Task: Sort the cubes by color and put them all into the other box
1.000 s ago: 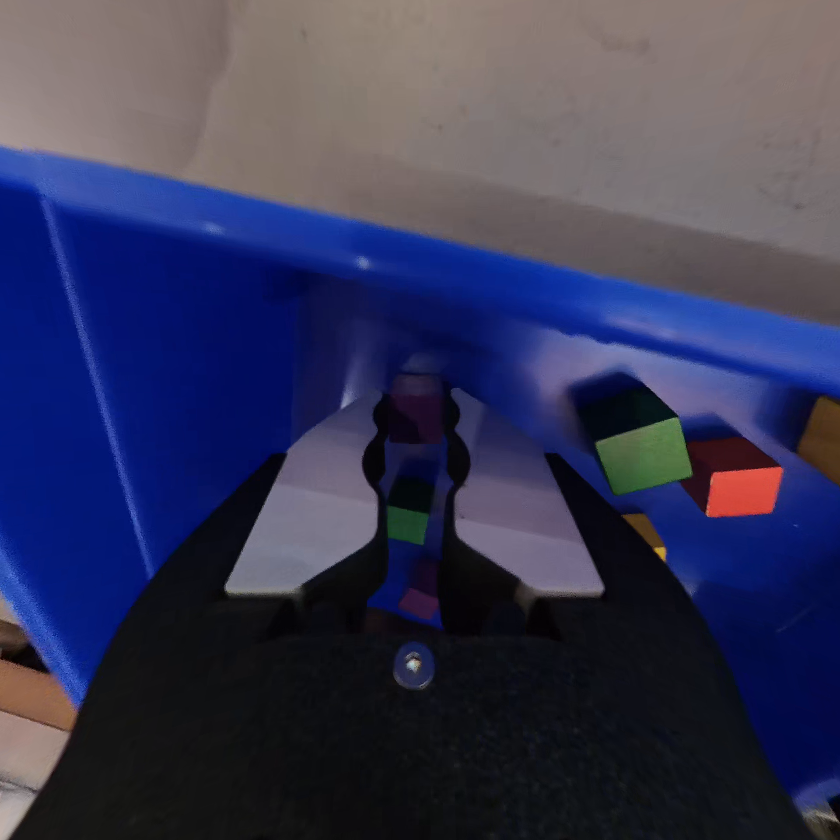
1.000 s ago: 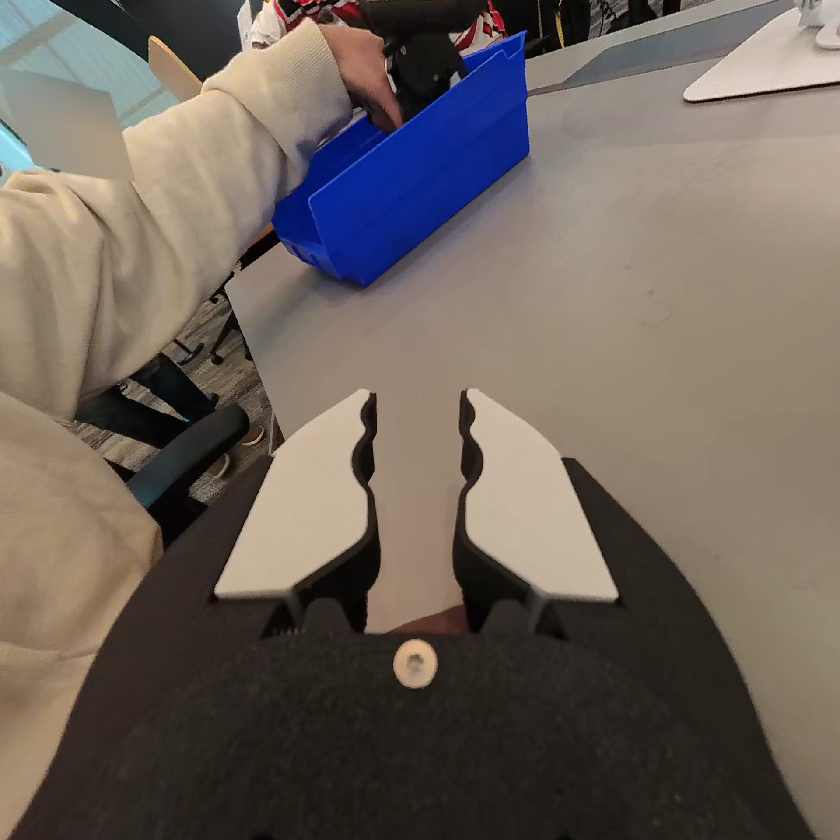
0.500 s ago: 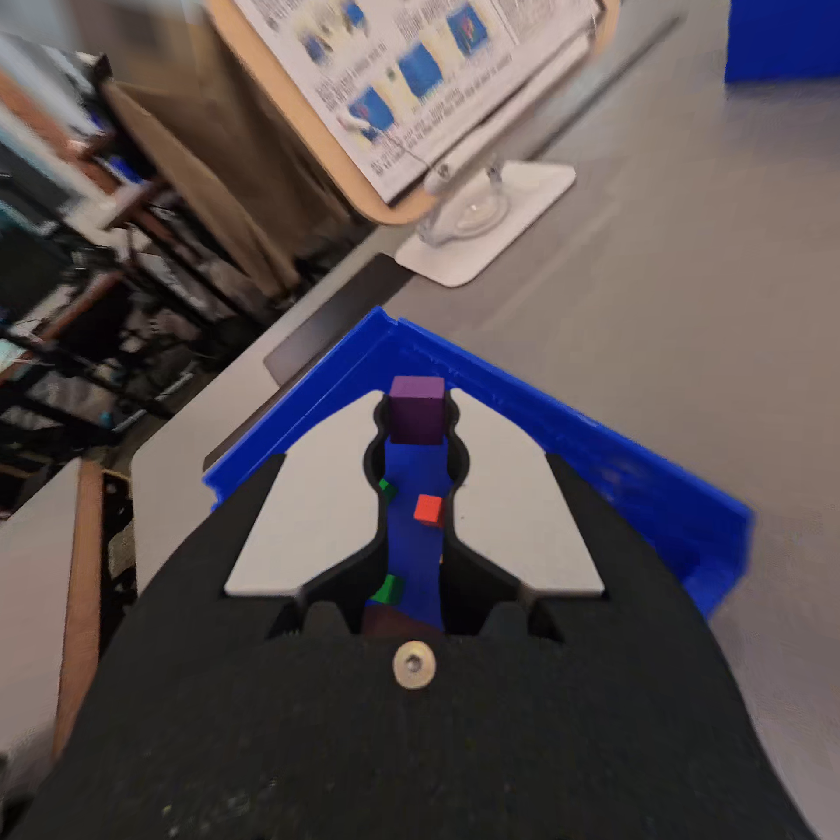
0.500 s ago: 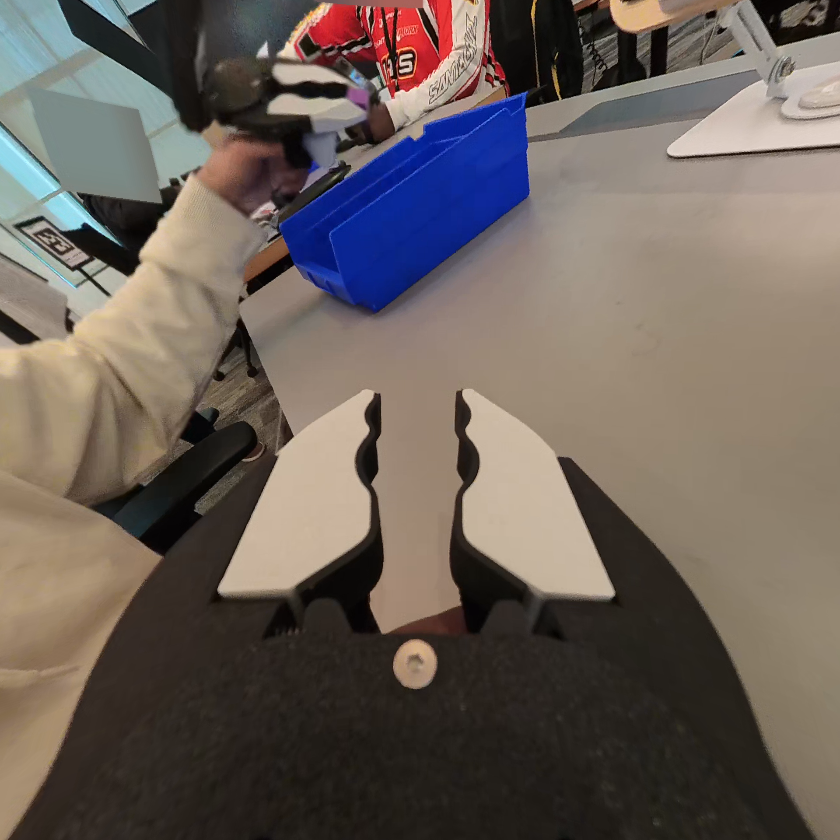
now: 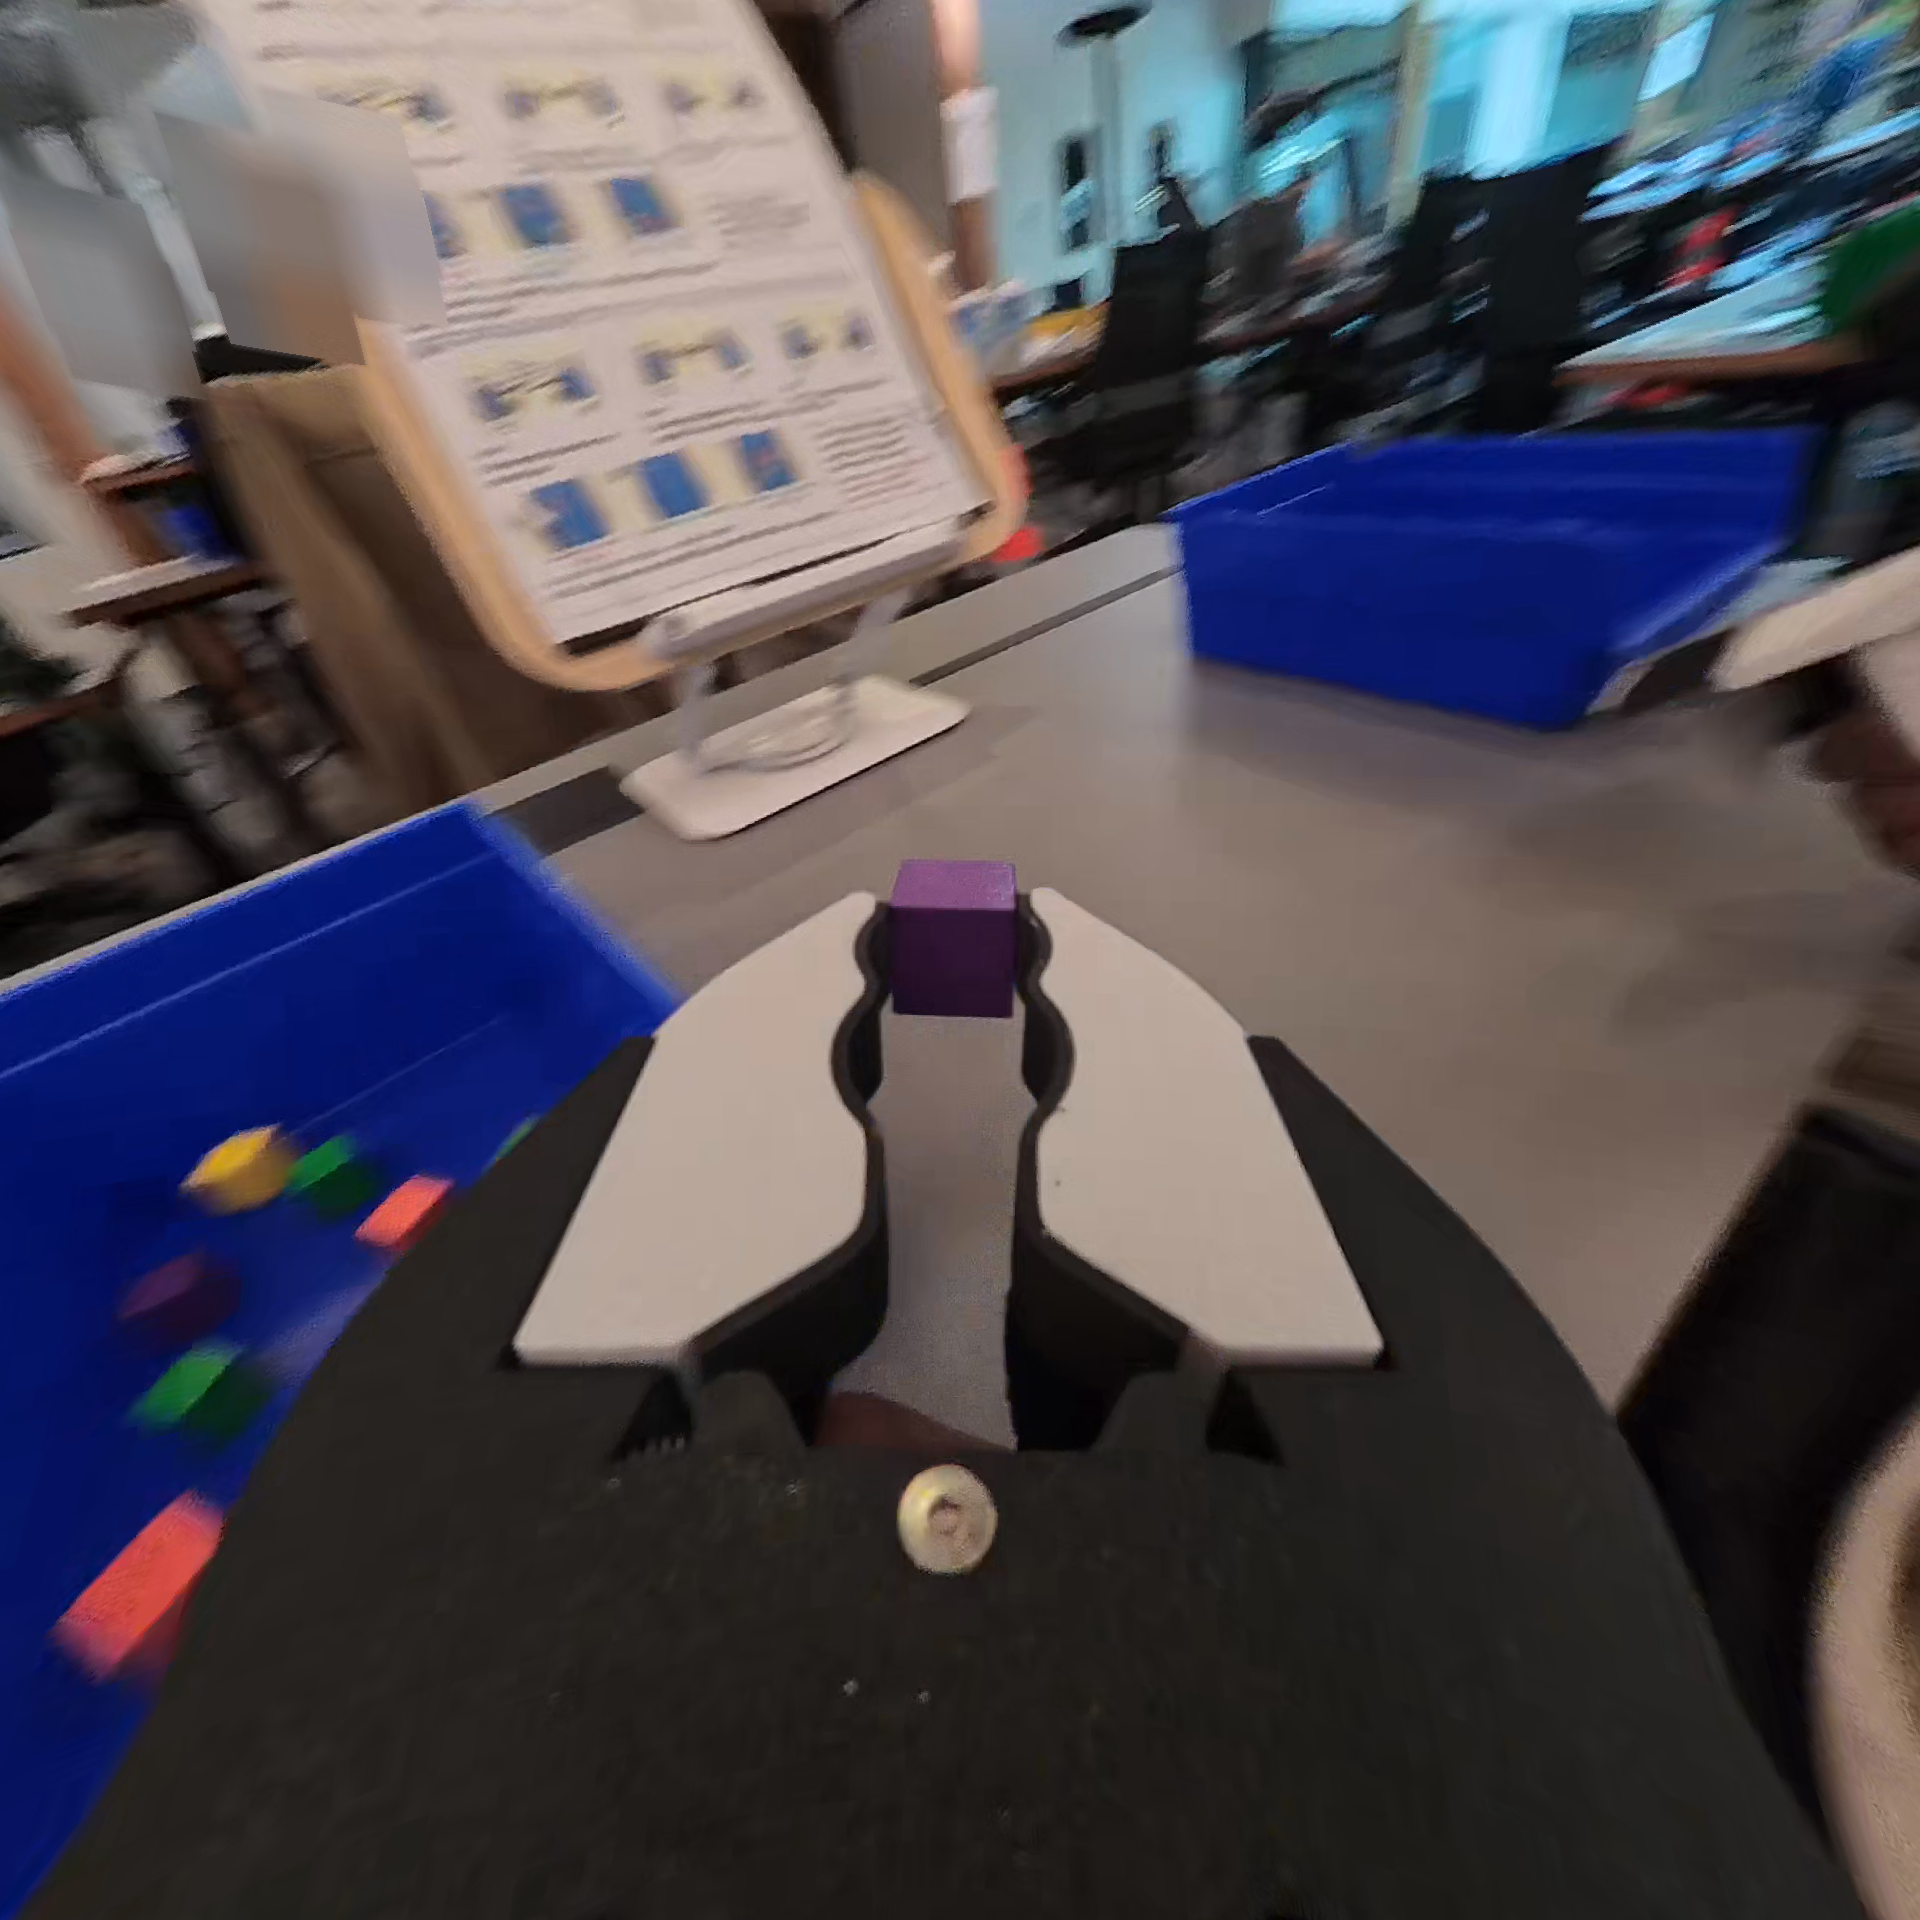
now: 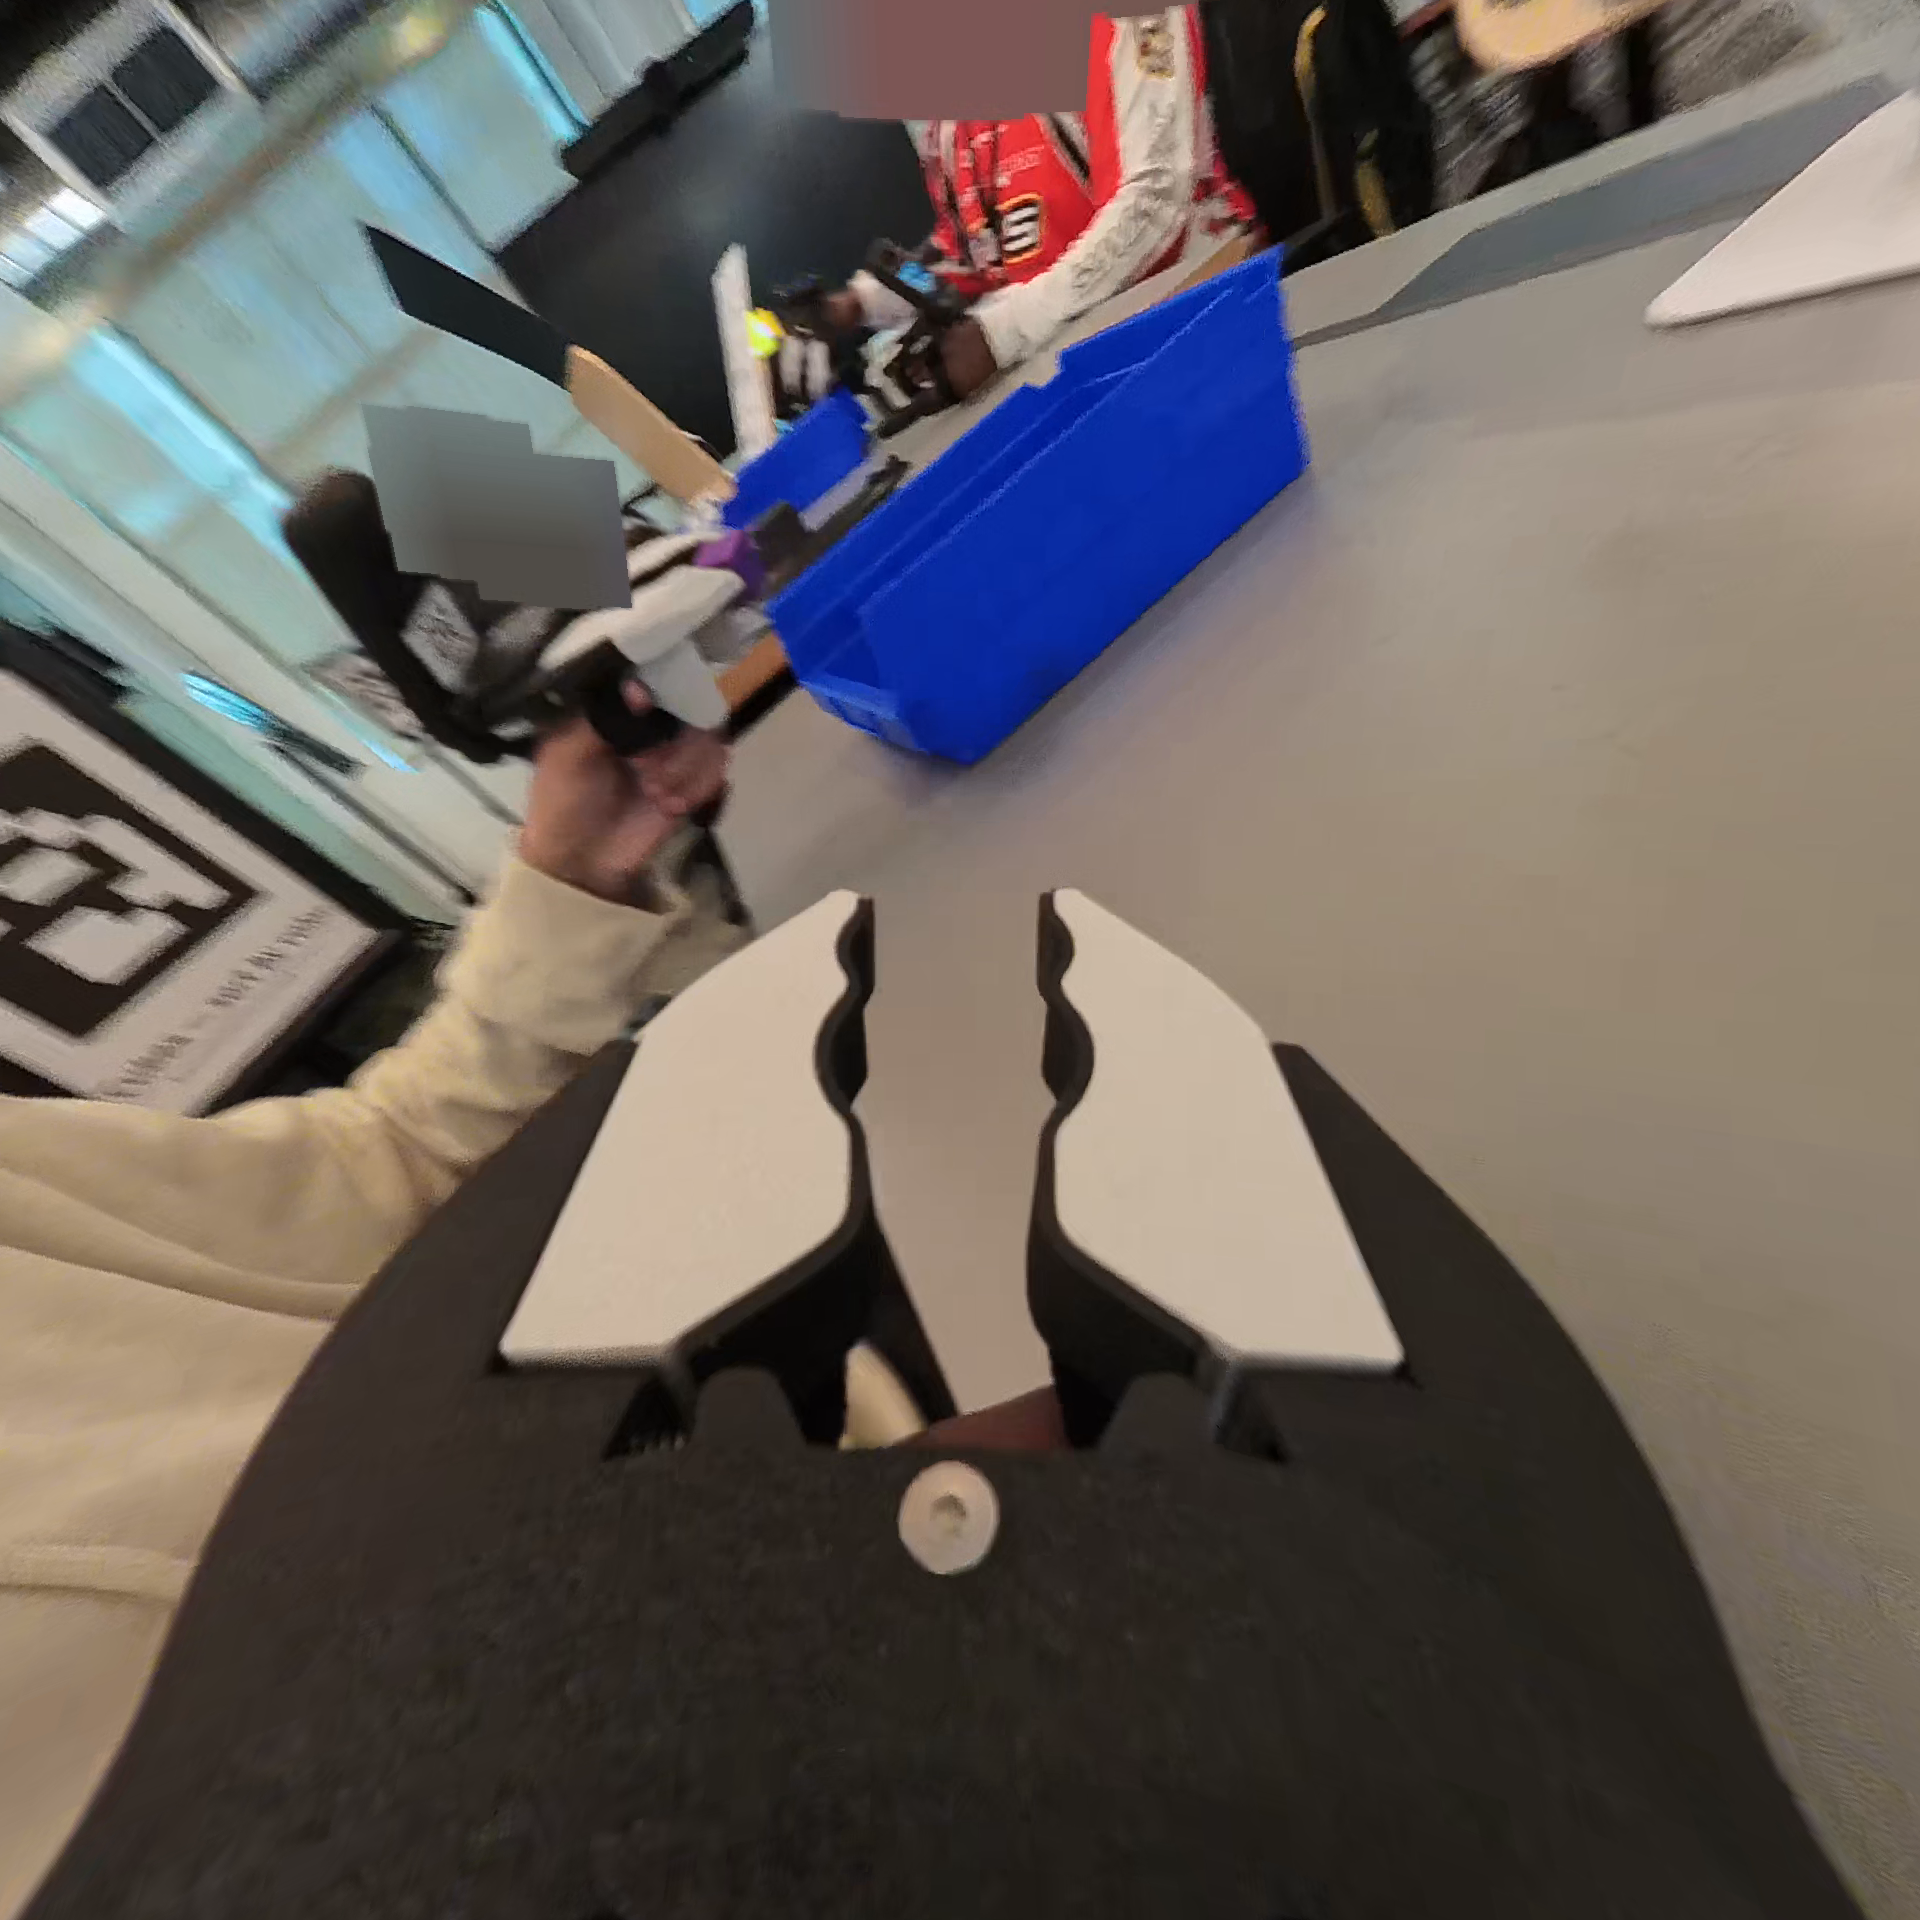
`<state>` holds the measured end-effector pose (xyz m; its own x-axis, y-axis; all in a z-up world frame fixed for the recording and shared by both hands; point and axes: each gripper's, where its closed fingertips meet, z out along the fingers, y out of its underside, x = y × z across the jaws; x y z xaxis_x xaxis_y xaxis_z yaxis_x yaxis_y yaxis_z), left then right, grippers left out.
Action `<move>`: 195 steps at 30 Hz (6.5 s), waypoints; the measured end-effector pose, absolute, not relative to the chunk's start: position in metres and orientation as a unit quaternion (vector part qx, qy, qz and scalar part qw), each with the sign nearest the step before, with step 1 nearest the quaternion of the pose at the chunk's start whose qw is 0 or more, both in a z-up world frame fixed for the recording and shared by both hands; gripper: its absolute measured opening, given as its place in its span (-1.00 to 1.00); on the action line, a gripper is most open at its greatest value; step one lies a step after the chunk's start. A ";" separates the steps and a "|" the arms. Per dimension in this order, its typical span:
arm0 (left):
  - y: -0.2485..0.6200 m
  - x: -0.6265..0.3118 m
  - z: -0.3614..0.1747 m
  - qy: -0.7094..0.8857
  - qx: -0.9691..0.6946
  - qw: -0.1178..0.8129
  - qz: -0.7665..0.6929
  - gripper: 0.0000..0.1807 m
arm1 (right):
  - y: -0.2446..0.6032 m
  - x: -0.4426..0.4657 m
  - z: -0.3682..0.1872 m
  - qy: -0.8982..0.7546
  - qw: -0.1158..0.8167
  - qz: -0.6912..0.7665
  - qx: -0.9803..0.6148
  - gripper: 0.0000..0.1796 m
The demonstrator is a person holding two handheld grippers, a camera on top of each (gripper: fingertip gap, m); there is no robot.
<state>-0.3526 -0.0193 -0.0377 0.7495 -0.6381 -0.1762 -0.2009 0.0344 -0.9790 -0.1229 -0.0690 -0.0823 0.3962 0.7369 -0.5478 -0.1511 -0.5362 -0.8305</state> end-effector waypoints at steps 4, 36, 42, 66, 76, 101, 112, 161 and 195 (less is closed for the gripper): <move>-0.049 -0.281 -0.030 0.420 -0.574 0.646 -0.279 -0.76 | -0.073 -0.143 -0.071 -0.156 0.323 0.654 -0.666 -0.61; -0.028 -0.266 -0.107 0.320 -0.741 0.582 -0.097 -0.59 | -0.046 -0.098 -0.064 -0.179 0.439 0.523 -0.708 -0.75; -0.036 -0.256 -0.112 0.336 -0.737 0.576 -0.107 -0.59 | -0.001 0.001 -0.037 -0.150 0.554 0.289 -0.766 -0.75; -0.051 -0.247 -0.120 0.380 -0.726 0.561 -0.115 -0.61 | 0.240 0.242 -0.186 -0.109 0.142 -0.197 -0.964 -0.74; -0.046 -0.256 -0.121 0.369 -0.733 0.561 -0.108 -0.60 | 0.216 0.210 -0.117 -0.137 0.269 -0.138 -0.943 -0.59; -0.038 -0.294 -0.110 0.295 -0.772 0.554 -0.100 -0.55 | -0.055 -0.100 -0.114 -0.210 0.499 0.374 -0.753 -0.60; 0.071 -0.447 -0.089 0.468 -0.817 0.332 0.064 -0.56 | -0.059 -0.111 -0.120 -0.244 0.481 0.370 -0.756 -0.61; -0.057 -0.211 -0.027 0.547 -0.497 0.610 -0.286 -0.76 | -0.077 -0.196 -0.029 -0.106 0.137 0.821 -0.544 -0.53; -0.046 -0.245 -0.114 0.334 -0.734 0.548 -0.223 -0.64 | 0.163 0.140 -0.076 -0.094 0.454 0.106 -0.880 -0.75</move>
<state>-0.2449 -0.0460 -0.1143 0.6774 -0.7347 -0.0375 -0.2451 -0.1773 -0.9531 0.1404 0.1632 -0.0761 0.9598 0.2621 -0.1002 0.0701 -0.5697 -0.8189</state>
